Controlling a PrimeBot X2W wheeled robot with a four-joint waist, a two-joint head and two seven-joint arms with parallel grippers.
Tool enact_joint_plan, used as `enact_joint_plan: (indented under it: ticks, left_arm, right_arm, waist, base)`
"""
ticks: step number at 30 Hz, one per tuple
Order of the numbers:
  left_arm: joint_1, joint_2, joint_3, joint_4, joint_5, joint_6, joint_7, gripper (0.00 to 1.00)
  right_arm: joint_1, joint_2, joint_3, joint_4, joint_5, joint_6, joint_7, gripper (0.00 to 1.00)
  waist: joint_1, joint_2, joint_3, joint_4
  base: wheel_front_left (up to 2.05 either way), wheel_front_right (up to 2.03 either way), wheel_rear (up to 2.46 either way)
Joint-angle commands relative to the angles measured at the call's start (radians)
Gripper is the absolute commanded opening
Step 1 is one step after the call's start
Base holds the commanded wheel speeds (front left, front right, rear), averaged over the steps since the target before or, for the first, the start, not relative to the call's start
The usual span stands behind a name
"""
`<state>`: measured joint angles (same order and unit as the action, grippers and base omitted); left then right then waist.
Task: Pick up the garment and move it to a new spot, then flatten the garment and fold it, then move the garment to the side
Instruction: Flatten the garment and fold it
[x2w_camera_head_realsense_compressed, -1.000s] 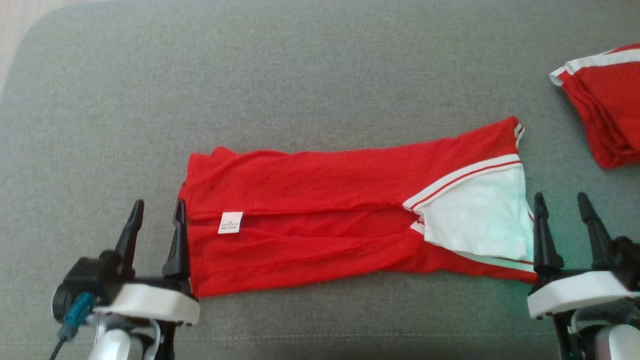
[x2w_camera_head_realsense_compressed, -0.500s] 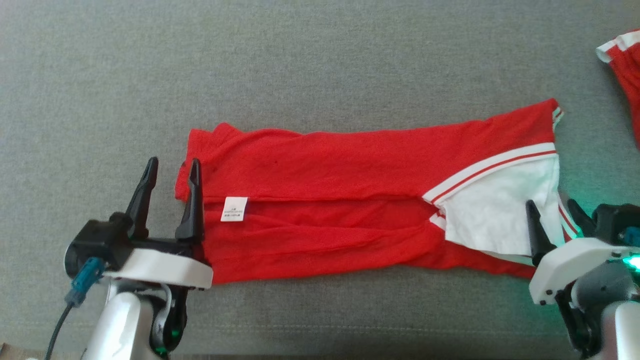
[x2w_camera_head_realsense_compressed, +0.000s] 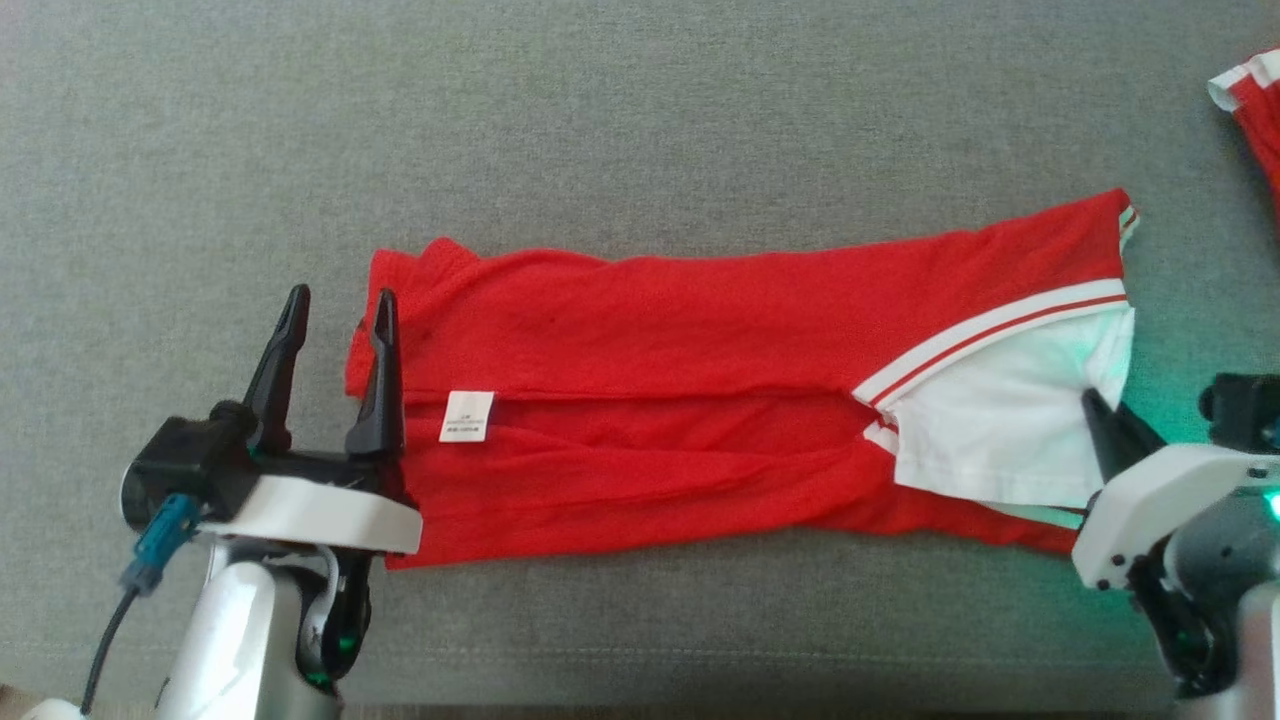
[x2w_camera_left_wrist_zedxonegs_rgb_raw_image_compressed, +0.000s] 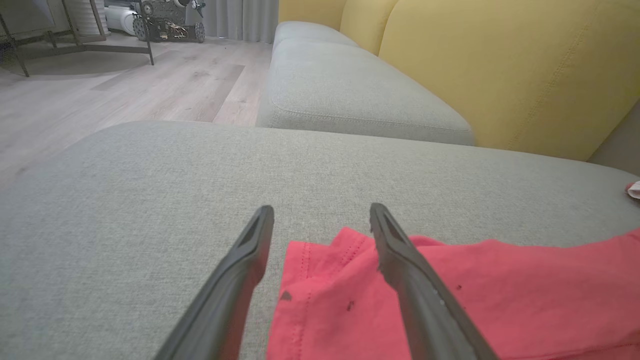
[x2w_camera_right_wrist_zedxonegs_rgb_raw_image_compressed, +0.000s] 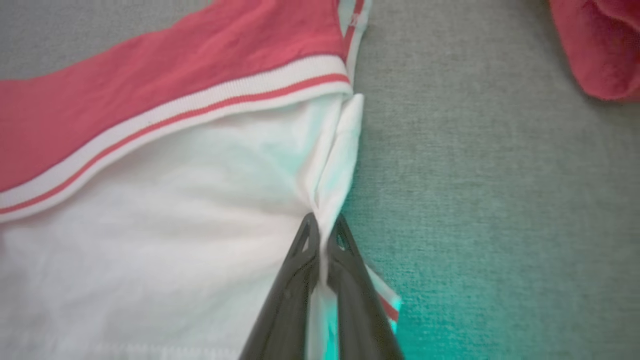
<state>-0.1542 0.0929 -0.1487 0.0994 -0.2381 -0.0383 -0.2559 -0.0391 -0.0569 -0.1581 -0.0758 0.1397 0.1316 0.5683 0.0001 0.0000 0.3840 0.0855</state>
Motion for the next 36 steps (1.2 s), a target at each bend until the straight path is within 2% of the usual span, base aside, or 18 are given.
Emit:
enact_joint_plan:
  ticks: [1, 11, 17, 22, 28, 29, 30, 36]
  left_arm:
    - [-0.034, 0.008, 0.04, -0.026, 0.012, -0.004, -0.006, 1.0]
    - [-0.019, -0.004, 0.071, -0.022, 0.029, -0.018, -0.006, 1.0]
    - [-0.007, -0.01, 0.084, -0.014, 0.032, -0.023, -0.006, 1.0]
    - [0.017, -0.014, 0.091, -0.006, 0.034, -0.023, -0.006, 1.0]
    - [0.034, -0.018, 0.082, 0.002, 0.037, -0.026, -0.006, 1.0]
    - [0.034, -0.018, 0.082, 0.002, 0.037, -0.026, -0.006, 1.0]
    - [0.035, -0.019, 0.079, 0.007, 0.038, -0.028, -0.006, 1.0]
    - [0.042, -0.02, 0.072, 0.017, 0.039, -0.031, -0.006, 1.0]
  right_arm:
    - [0.0, -0.022, -0.001, -0.023, 0.005, -0.001, 0.01, 0.0]
    - [0.039, -0.042, -0.098, -0.088, 0.008, -0.001, -0.031, 0.0]
    - [0.047, -0.05, -0.065, -0.142, 0.021, -0.001, -0.049, 0.0]
    - [0.036, -0.052, 0.055, -0.261, 0.036, -0.001, -0.052, 0.0]
    - [0.01, -0.041, 0.26, -0.343, 0.135, -0.001, -0.021, 0.0]
    - [0.01, -0.041, 0.26, -0.343, 0.135, -0.001, -0.021, 0.0]
    - [-0.002, -0.038, 0.336, -0.339, 0.174, -0.001, -0.016, 0.0]
    - [-0.076, -0.014, 0.546, -0.23, 0.277, -0.001, -0.053, 0.0]
  waist:
    - [-0.0001, 0.0, -0.001, -0.002]
    - [-0.0001, 0.0, -0.024, -0.02]
    - [-0.0001, 0.0, -0.057, -0.027]
    - [-0.0001, 0.0, -0.101, -0.038]
    - [-0.0001, 0.0, -0.143, -0.029]
    - [-0.0001, 0.0, -0.143, -0.029]
    - [-0.0001, 0.0, -0.153, -0.021]
    - [-0.0001, 0.0, -0.173, 0.004]
  base:
    - [0.0, 0.0, 0.0]
    - [0.0, 0.0, 0.0]
    - [0.0, 0.0, 0.0]
    - [0.0, 0.0, 0.0]
    - [0.0, 0.0, 0.0]
    - [0.0, 0.0, 0.0]
    - [0.0, 0.0, 0.0]
    - [0.0, 0.0, 0.0]
